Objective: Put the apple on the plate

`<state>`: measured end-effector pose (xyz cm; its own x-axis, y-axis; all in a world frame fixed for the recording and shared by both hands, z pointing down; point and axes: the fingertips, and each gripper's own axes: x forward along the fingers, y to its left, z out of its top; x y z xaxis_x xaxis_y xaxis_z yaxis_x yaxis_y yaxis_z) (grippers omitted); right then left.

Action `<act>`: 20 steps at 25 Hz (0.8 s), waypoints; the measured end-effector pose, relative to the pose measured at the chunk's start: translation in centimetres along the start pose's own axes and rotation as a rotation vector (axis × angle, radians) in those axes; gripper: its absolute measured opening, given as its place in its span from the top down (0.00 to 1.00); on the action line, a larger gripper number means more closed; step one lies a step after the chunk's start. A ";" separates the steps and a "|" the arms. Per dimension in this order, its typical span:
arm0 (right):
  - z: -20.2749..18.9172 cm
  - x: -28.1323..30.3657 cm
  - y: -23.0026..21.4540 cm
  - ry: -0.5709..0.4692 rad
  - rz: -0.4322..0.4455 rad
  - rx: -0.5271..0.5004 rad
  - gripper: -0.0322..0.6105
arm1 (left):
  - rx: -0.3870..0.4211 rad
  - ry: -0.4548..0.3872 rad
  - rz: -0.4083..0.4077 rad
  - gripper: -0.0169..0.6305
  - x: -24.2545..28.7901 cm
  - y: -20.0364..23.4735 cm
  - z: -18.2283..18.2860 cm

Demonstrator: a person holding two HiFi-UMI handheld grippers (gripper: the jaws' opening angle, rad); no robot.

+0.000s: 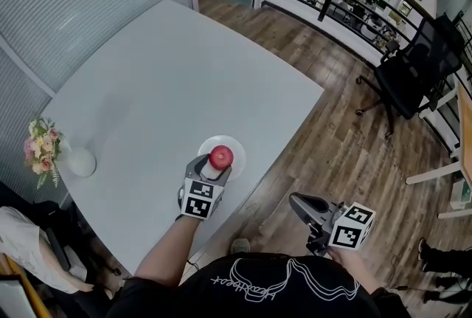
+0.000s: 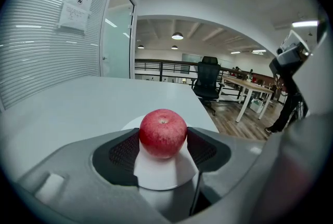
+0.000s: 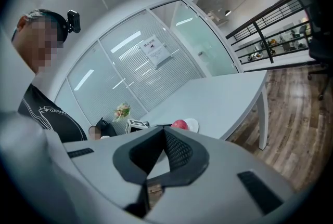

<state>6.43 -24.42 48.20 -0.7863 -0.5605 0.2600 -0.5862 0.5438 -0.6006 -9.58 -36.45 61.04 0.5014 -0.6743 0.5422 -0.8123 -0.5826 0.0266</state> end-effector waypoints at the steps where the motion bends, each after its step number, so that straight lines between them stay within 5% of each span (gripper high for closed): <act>1: 0.0 0.0 0.0 -0.001 -0.001 0.000 0.94 | 0.005 0.000 -0.001 0.52 0.0 0.0 0.0; 10: -0.7 0.4 0.4 0.028 -0.001 -0.019 0.94 | 0.011 -0.017 0.003 0.48 -0.2 0.4 0.1; 20: 0.3 1.3 3.1 0.002 0.070 -0.063 0.94 | -0.148 -0.135 -0.045 0.47 -6.1 0.9 3.2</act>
<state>3.68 -23.64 46.48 -0.8261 -0.5184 0.2211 -0.5411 0.6197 -0.5686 -12.40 -34.28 55.09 0.5653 -0.7099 0.4201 -0.8183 -0.5470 0.1766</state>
